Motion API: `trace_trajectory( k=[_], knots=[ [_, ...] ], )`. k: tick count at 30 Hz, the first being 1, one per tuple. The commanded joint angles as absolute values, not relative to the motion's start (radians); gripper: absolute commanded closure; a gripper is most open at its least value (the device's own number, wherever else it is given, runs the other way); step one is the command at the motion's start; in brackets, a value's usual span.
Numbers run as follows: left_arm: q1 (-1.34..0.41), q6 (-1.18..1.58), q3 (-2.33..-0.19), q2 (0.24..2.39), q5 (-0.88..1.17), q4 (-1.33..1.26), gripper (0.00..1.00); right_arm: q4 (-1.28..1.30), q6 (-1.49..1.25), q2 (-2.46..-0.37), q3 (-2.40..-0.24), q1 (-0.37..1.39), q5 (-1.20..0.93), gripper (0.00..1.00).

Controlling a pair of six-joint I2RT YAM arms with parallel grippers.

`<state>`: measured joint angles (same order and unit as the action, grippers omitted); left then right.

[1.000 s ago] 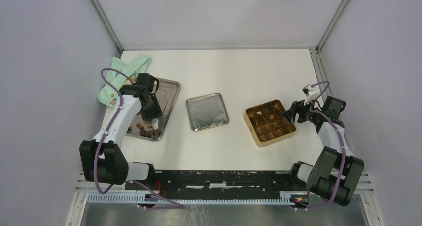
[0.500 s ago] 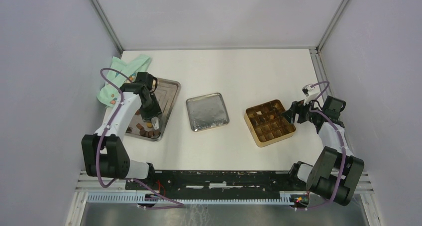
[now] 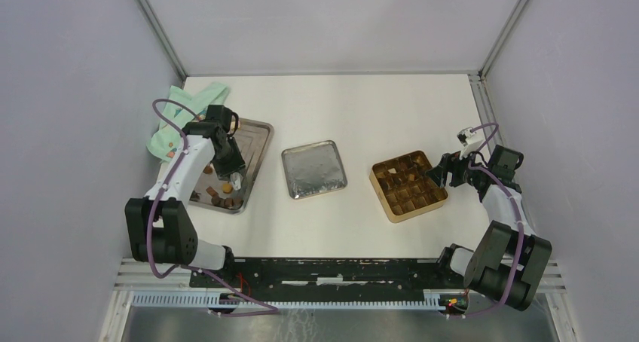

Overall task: Pack the chocolate
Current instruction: Pick up the fake chocolate from the plate.

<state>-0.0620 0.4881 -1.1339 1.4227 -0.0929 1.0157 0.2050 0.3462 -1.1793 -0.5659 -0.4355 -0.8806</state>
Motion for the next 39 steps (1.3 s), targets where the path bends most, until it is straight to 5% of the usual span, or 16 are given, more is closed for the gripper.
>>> trace_trajectory(
  k=[1,7,29,39],
  knots=[
    [-0.057,0.431,-1.177,1.424,-0.046,0.988,0.79,0.195,0.365,-1.191,-0.566,-0.433,-0.902,0.25],
    [-0.057,0.419,-1.179,1.412,-0.037,0.999,0.98,0.198,0.365,-1.193,-0.567,-0.433,-0.904,0.25],
    [-0.057,0.332,-1.195,1.4,-0.008,1.07,0.98,0.2,0.362,-1.198,-0.568,-0.433,-0.91,0.25],
    [-0.058,0.336,-1.211,1.441,-0.039,1.086,0.75,0.201,0.362,-1.195,-0.568,-0.433,-0.91,0.25]
  ],
)
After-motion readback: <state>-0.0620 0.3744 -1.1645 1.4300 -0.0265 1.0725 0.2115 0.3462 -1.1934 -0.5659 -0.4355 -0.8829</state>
